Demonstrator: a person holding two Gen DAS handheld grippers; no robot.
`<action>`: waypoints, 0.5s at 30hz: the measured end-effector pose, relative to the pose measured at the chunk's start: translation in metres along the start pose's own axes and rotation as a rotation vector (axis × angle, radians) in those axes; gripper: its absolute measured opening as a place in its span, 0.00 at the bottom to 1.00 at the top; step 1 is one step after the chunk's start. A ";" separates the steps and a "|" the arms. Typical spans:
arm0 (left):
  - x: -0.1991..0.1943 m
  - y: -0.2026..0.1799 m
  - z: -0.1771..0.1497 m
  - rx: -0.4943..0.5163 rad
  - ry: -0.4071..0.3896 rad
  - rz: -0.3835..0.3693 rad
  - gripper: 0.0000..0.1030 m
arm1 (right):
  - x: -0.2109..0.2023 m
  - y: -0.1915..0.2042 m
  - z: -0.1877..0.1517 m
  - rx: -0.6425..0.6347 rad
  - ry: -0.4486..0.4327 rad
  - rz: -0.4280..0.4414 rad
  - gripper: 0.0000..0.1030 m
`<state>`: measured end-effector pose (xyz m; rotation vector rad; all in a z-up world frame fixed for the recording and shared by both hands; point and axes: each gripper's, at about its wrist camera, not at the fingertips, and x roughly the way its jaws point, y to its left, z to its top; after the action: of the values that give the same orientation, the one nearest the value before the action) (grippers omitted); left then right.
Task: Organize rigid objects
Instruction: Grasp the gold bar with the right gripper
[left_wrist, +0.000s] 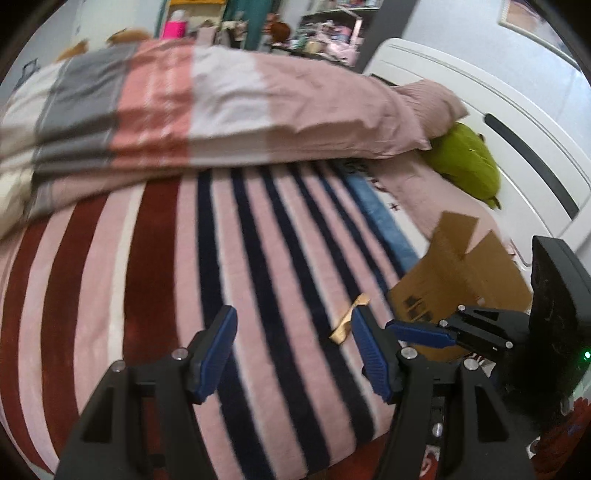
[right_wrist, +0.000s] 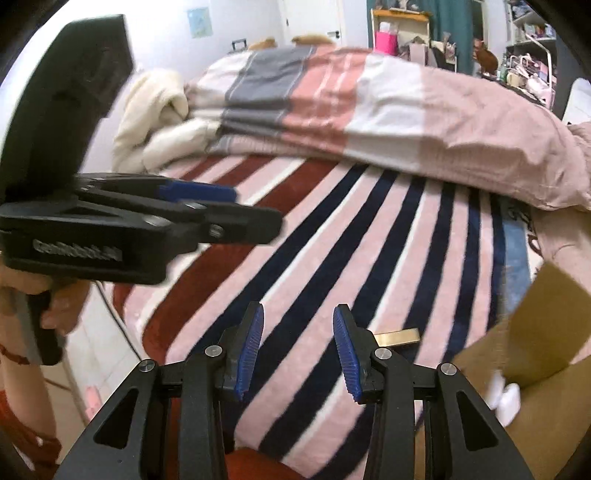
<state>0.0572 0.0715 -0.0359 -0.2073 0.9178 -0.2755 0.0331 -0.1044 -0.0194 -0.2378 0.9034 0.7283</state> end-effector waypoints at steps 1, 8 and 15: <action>0.002 0.005 -0.006 -0.006 0.004 0.003 0.59 | 0.008 0.002 -0.004 0.001 0.010 -0.006 0.34; 0.029 0.033 -0.040 -0.055 0.054 0.023 0.59 | 0.069 -0.018 -0.031 0.156 0.125 -0.086 0.39; 0.037 0.039 -0.055 -0.079 0.070 0.012 0.59 | 0.104 -0.064 -0.038 0.344 0.126 -0.178 0.53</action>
<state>0.0400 0.0933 -0.1079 -0.2660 0.9999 -0.2370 0.0937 -0.1205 -0.1310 -0.0578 1.0958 0.3876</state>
